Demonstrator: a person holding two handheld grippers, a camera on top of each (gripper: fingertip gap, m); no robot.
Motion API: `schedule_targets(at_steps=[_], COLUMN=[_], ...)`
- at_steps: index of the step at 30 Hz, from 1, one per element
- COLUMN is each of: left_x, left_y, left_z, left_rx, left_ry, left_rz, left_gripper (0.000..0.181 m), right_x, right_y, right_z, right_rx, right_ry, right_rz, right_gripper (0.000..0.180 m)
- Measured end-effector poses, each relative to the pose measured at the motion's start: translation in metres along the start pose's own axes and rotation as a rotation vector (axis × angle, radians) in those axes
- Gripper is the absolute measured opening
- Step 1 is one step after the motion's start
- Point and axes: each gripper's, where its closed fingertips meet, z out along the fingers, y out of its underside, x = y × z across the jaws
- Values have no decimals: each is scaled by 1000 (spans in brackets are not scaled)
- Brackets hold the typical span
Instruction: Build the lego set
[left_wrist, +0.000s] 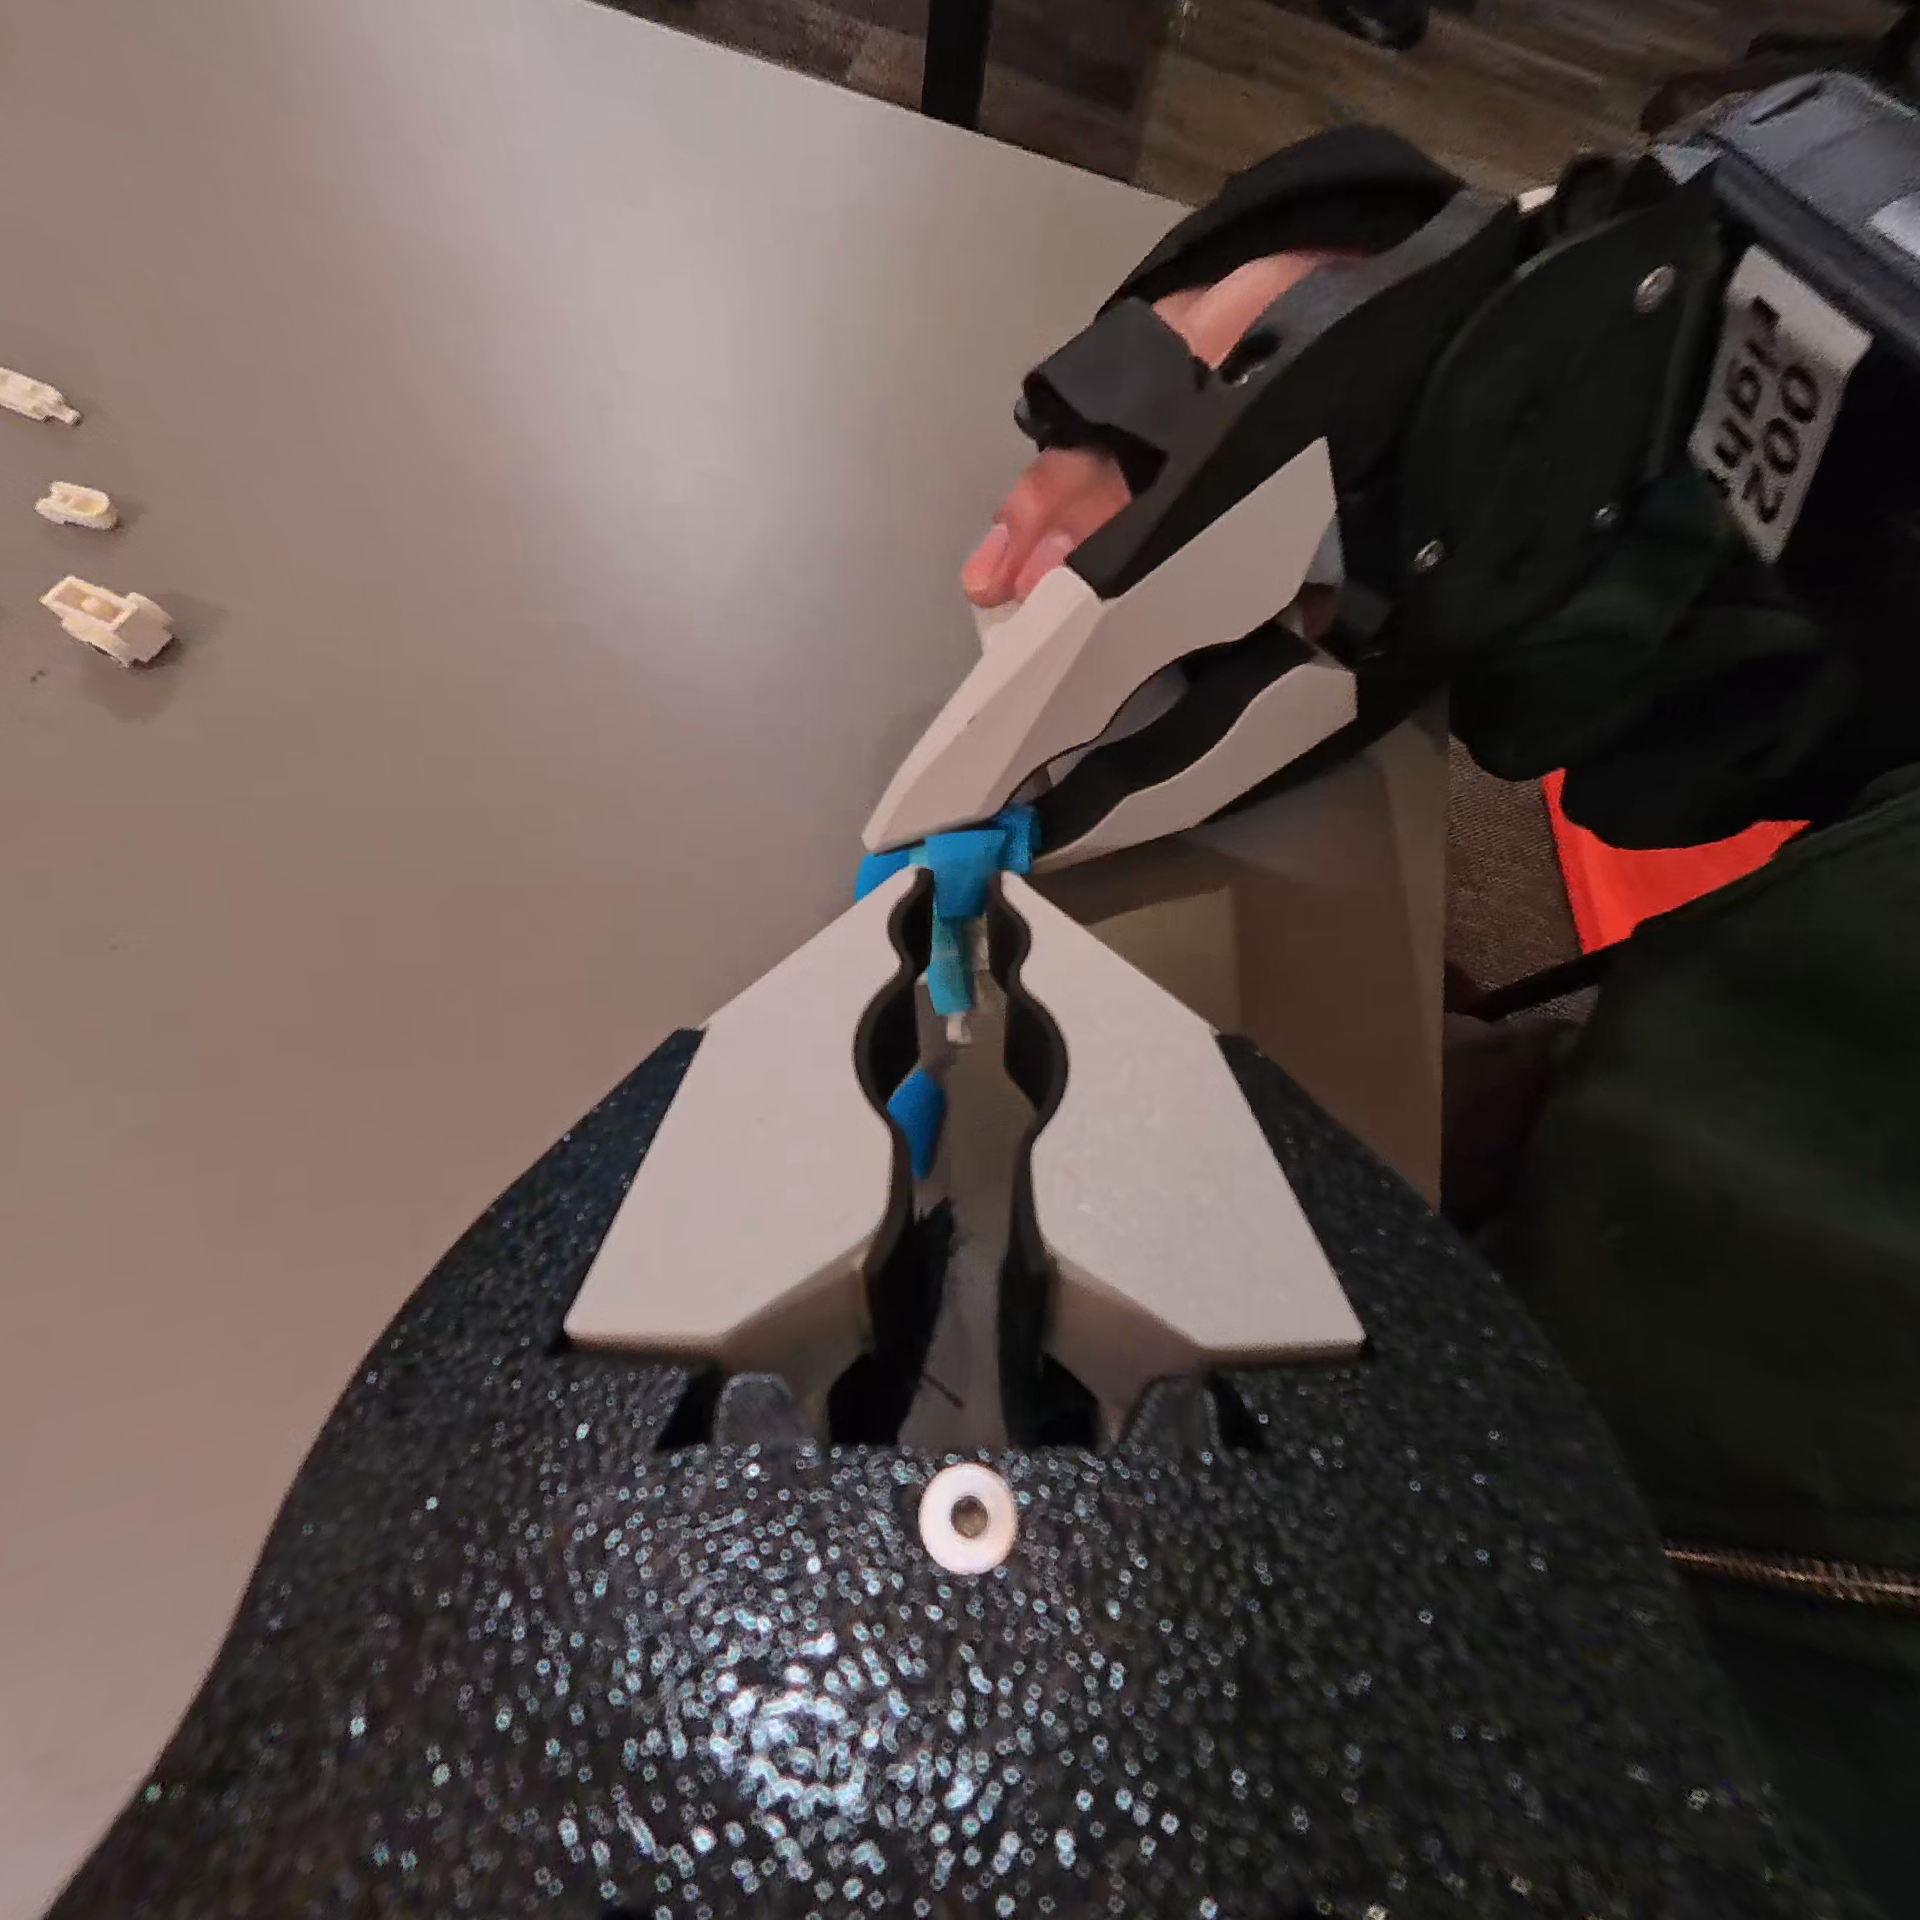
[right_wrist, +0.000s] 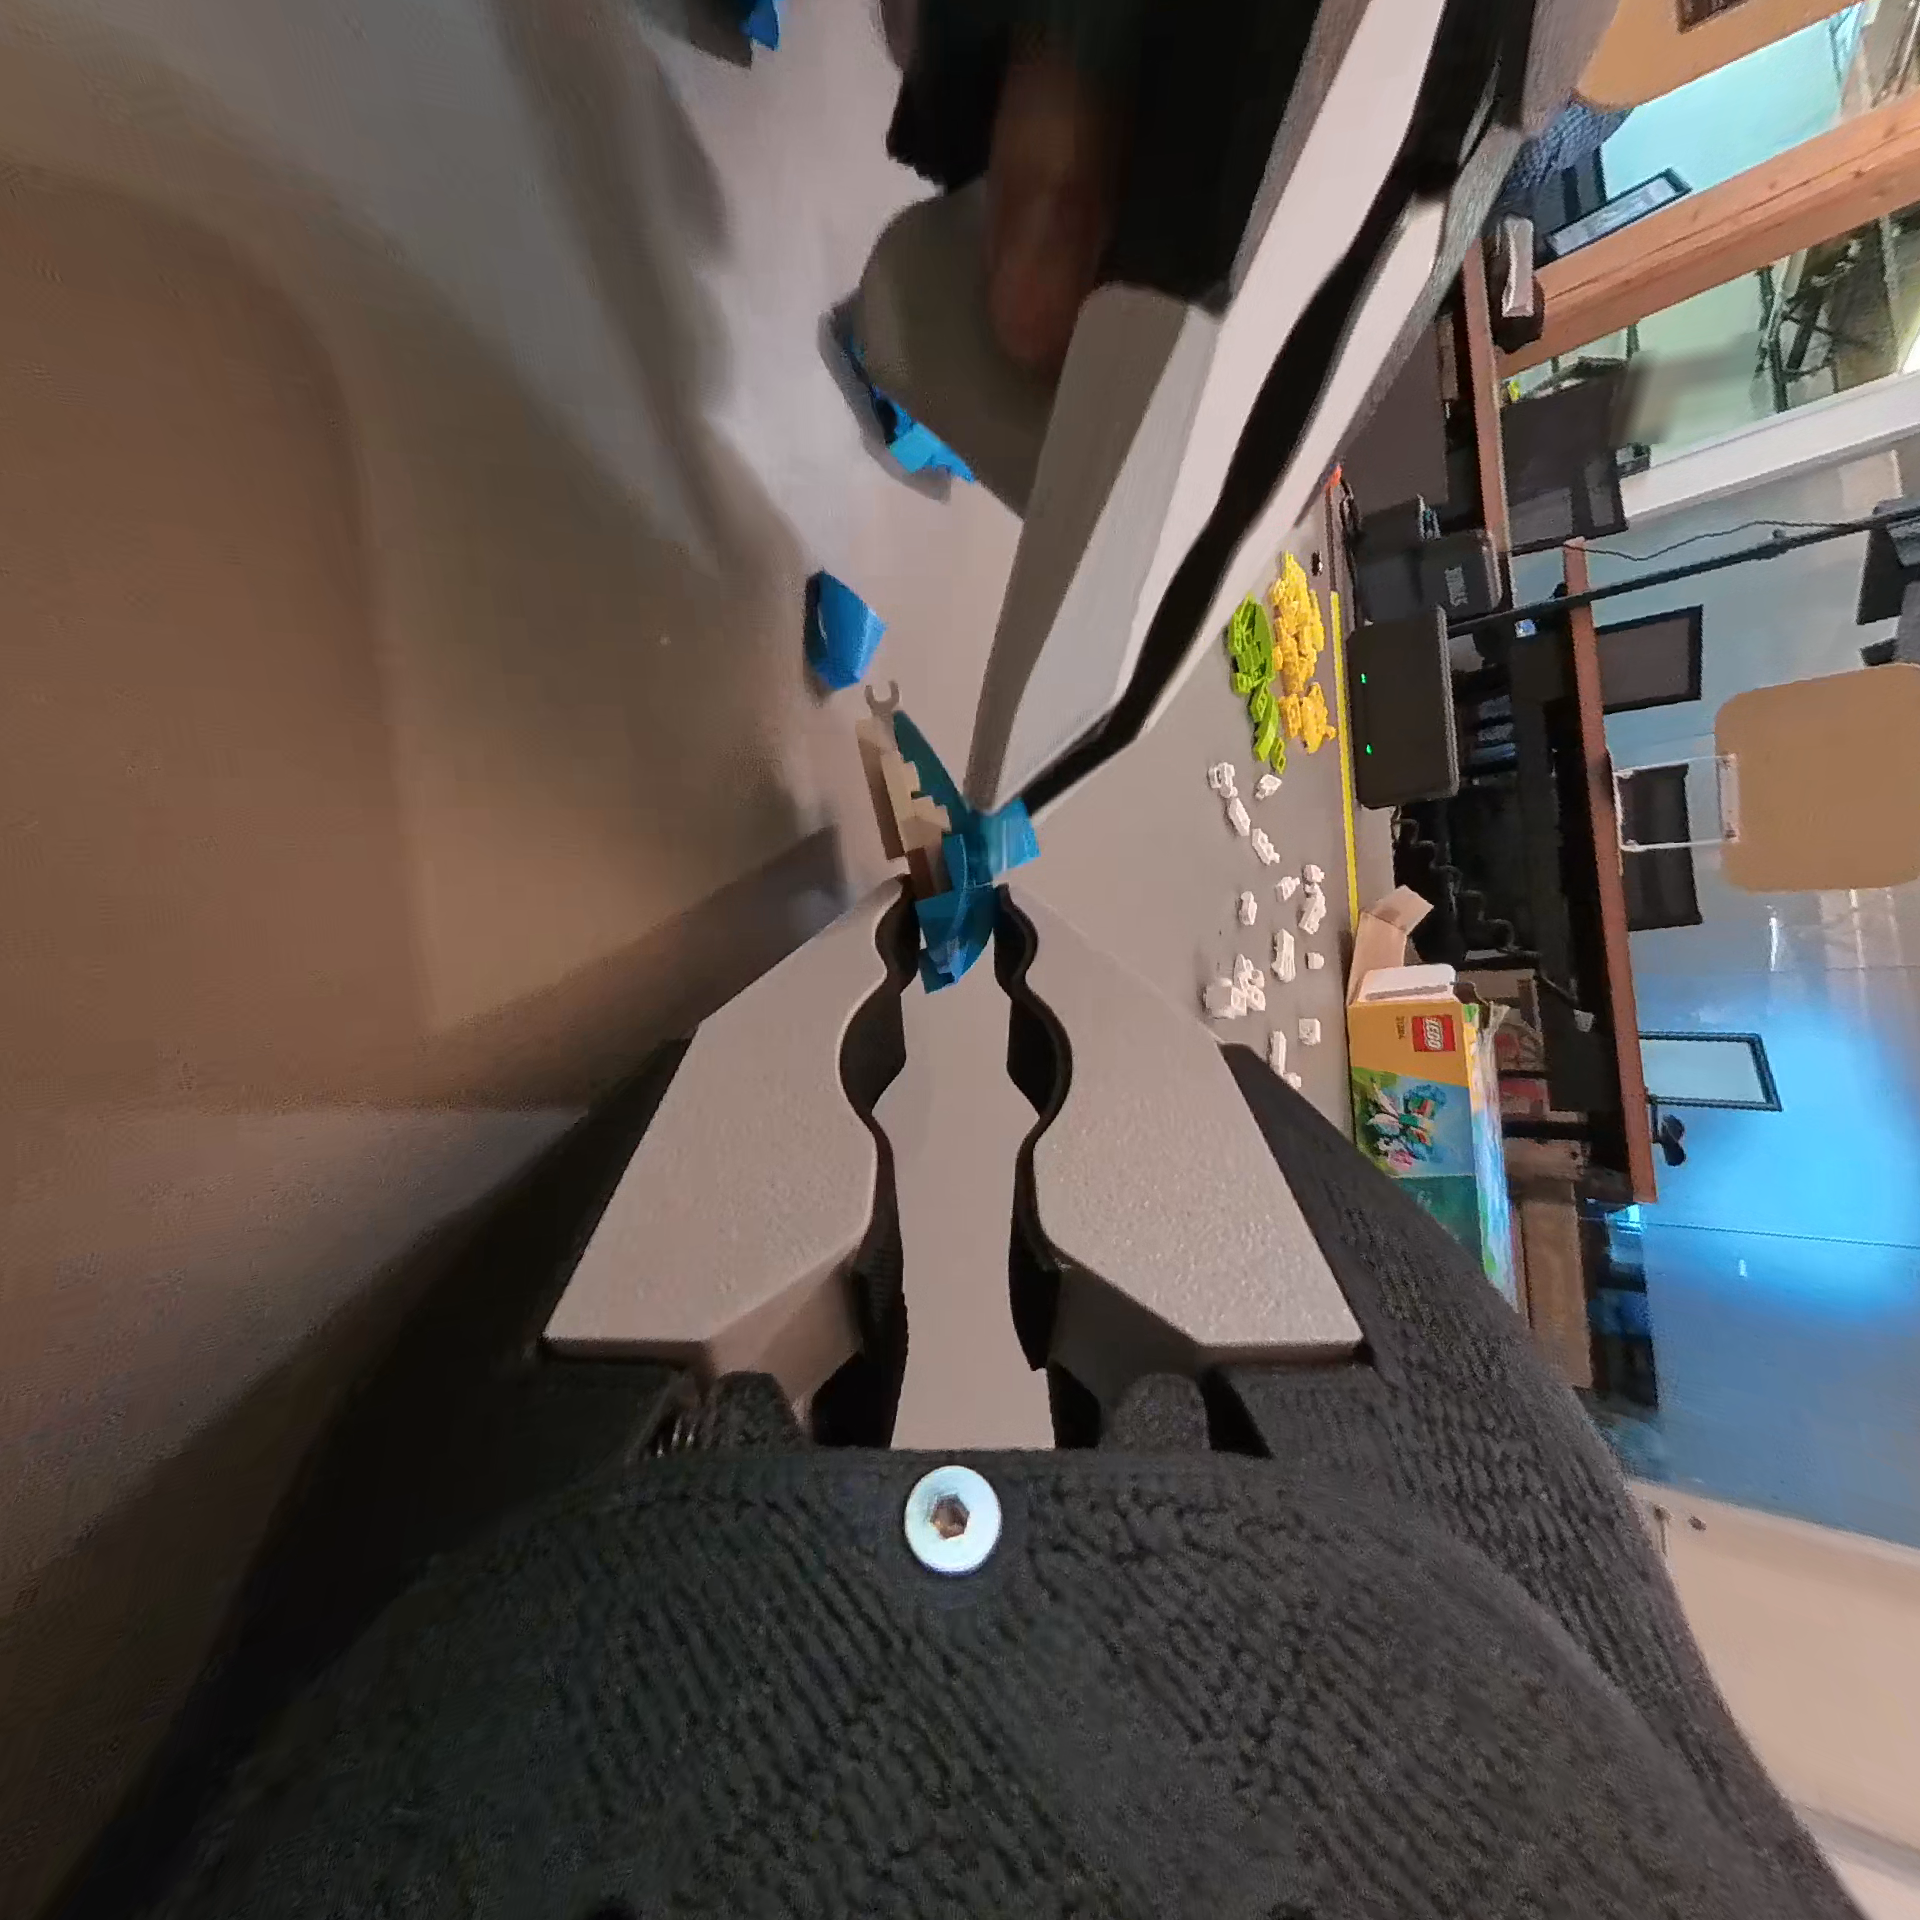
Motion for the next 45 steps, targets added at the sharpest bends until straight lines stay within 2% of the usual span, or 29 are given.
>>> schedule_targets(at_steps=[11,20,23,27,30,35,42,45], left_x=[-1,4,11,11,12,16,12,11], left_y=[10,10,4,-2,-1,-3,0,-3], left_z=[0,0,-5,-7,-6,-8,-9,-12], left_rx=[-62,-51,10,56,58,83,62,80], left_ry=[-9,-7,-36,-197,-253,-284,-311,-335], left_rz=[-22,15,130,447,604,728,758,765], left_gripper=[10,28,39,50,50,38,31,19], right_x=[-5,-5,-3,-2,-1,1,6,5], right_y=[-2,0,1,-3,-10,-19,-25,-27], right_z=[5,4,3,0,-2,-6,-12,-13], right_rx=[-23,-28,-24,-3,23,49,67,72], right_ry=[-20,-28,-33,-71,-99,-132,-147,-163], right_rz=[-4,14,47,107,151,182,209,222], right_gripper=[12,12,12,12,12,12,12,12])
